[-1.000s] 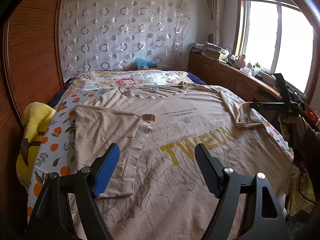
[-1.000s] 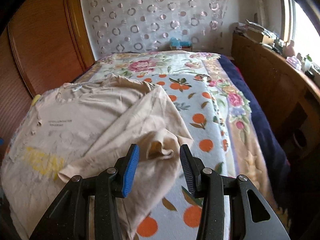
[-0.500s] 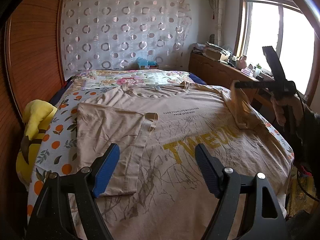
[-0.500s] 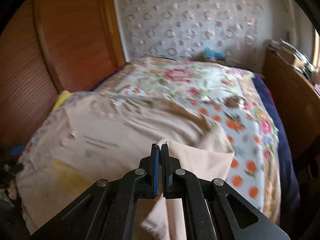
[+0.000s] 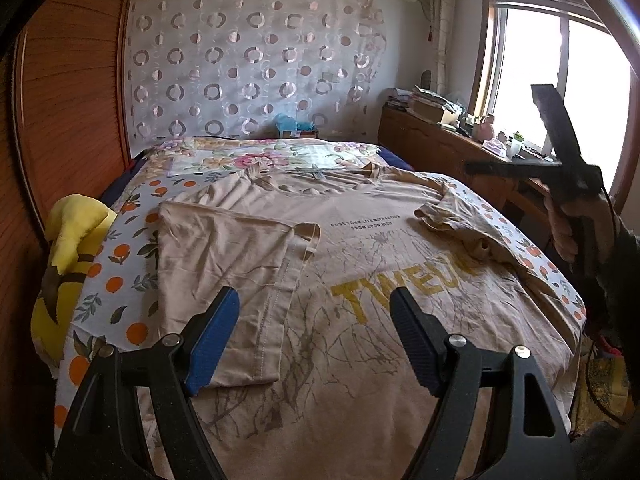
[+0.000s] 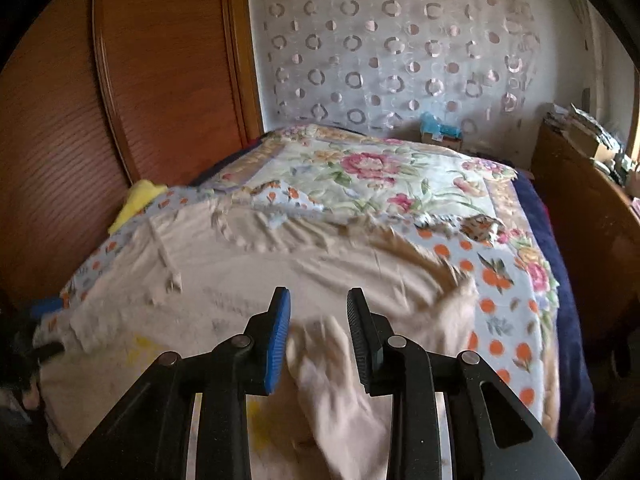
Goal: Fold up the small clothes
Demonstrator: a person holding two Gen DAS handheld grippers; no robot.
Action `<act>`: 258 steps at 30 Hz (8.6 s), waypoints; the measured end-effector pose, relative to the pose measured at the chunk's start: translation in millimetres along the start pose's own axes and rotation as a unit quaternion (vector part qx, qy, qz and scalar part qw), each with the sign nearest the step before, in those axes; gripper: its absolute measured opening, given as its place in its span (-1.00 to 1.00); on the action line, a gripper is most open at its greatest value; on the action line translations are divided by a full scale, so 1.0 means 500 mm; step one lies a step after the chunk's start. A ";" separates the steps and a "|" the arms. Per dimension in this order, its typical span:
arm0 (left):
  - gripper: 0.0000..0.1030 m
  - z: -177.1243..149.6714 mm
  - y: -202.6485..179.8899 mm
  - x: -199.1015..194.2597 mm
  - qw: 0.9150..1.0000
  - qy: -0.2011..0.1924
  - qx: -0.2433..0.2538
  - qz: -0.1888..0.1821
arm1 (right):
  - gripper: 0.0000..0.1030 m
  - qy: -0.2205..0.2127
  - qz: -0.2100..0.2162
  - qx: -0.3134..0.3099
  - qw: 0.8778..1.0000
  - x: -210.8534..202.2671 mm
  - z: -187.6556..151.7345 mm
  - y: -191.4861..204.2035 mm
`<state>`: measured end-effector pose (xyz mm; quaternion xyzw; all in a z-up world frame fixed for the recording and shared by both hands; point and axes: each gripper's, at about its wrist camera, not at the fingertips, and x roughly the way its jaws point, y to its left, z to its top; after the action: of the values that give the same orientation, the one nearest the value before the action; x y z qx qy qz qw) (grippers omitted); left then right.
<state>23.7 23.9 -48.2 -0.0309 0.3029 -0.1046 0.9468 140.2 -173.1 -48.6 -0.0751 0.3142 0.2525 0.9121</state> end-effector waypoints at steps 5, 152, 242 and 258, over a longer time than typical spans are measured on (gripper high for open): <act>0.52 0.005 -0.016 0.010 1.000 0.005 0.010 -0.006 | -0.41 0.028 -0.022 -0.015 0.999 -0.031 -0.096 -0.005; -0.86 0.069 0.121 -0.114 0.999 -0.027 0.019 -0.018 | -0.87 -0.038 0.022 -0.018 0.999 -0.258 -0.239 -0.028; -0.56 -0.036 0.184 0.054 0.987 0.155 0.040 0.000 | -0.72 0.105 0.019 -0.004 0.994 -0.168 -0.350 -0.022; -0.83 0.178 0.058 -0.348 0.988 -0.141 0.047 -0.042 | -0.81 -0.127 0.066 0.011 0.990 -0.526 -0.232 0.020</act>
<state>-58.0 89.4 119.5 -0.0137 0.1593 -0.1530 0.9752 -104.7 -307.4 20.8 -0.0117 0.2032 0.3161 0.9266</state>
